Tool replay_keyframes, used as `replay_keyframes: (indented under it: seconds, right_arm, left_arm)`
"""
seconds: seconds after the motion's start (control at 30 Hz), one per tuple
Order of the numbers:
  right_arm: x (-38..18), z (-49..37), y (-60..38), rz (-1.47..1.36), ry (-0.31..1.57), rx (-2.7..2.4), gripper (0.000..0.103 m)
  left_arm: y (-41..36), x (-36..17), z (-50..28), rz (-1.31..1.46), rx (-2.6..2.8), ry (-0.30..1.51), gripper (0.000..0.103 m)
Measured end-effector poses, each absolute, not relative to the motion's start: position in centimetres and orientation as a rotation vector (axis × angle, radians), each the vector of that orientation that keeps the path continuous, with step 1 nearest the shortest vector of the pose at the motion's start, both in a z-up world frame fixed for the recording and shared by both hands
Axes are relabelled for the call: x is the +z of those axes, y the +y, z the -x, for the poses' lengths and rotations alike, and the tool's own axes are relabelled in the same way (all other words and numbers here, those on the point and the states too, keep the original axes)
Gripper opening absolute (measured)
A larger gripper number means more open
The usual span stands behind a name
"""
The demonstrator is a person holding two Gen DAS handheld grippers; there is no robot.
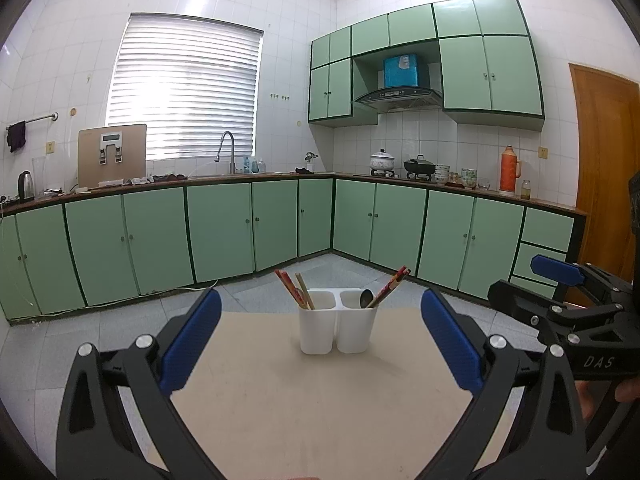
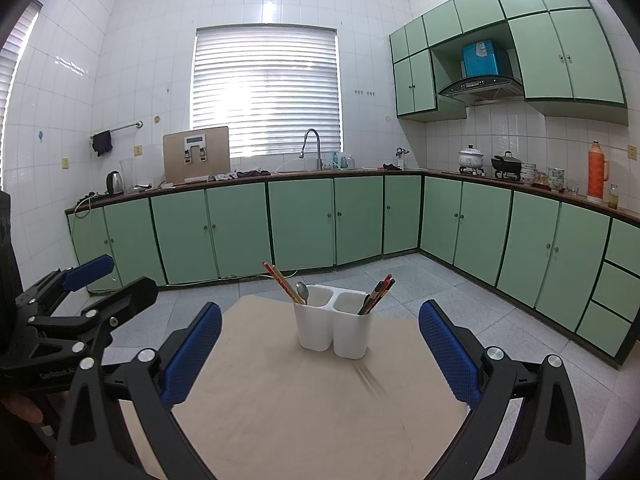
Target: Organize utensils
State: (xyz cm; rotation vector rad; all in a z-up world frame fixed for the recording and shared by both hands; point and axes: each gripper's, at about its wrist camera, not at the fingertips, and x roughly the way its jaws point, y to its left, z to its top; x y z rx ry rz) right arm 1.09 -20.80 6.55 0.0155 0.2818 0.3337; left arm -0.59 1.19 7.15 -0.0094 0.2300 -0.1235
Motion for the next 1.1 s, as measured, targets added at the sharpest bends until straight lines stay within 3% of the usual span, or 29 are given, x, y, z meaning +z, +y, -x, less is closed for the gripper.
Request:
replay_keyframes:
  seconds: [1.1]
  right_arm:
    - [5.56, -1.54, -21.13, -0.015, 0.295, 0.330, 0.097]
  left_arm:
    - [1.32, 6.94, 0.19, 0.029, -0.120, 0.246, 0.097]
